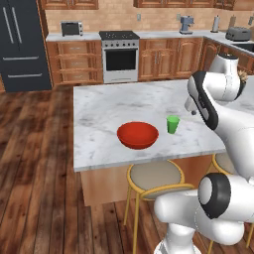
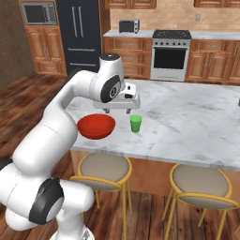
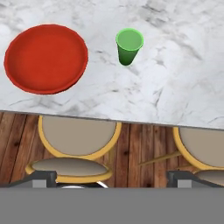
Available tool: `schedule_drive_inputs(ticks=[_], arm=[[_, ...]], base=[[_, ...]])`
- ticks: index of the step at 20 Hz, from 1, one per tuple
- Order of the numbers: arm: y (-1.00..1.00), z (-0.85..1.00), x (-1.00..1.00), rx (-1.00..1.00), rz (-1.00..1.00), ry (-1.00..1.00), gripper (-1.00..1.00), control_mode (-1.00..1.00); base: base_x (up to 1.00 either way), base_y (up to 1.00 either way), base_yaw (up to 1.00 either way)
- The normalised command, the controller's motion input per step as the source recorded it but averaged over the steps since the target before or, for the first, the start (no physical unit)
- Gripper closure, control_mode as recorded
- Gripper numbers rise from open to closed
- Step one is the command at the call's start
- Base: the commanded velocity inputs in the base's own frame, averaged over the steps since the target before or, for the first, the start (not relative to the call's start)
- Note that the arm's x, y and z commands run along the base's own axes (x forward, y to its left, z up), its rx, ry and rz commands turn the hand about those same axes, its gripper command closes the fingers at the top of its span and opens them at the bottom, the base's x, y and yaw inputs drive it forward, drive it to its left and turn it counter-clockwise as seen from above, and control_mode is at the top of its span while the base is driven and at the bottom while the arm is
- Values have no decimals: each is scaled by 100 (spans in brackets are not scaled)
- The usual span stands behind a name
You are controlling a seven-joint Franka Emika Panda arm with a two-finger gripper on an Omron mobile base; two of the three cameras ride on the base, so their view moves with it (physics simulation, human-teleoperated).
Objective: Place the cup inside the bowl on the dining table and move the bowl to any counter.
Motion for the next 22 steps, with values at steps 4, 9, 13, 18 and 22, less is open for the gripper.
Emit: schedule_drive_inputs(ticks=[4, 9, 13, 18, 22], arm=[[0, 0, 19, 0, 0, 0, -100, -100], [0, 0, 27, 0, 0, 0, -100, -100], [0, 0, 32, 0, 0, -2, -100, -100], [0, 0, 31, 0, 0, -3, -100, -100], [0, 0, 31, 0, 0, -3, -100, -100]], base=[[0, 0, 0], [0, 0, 0], [0, 0, 0], [0, 0, 0], [0, 0, 0]])
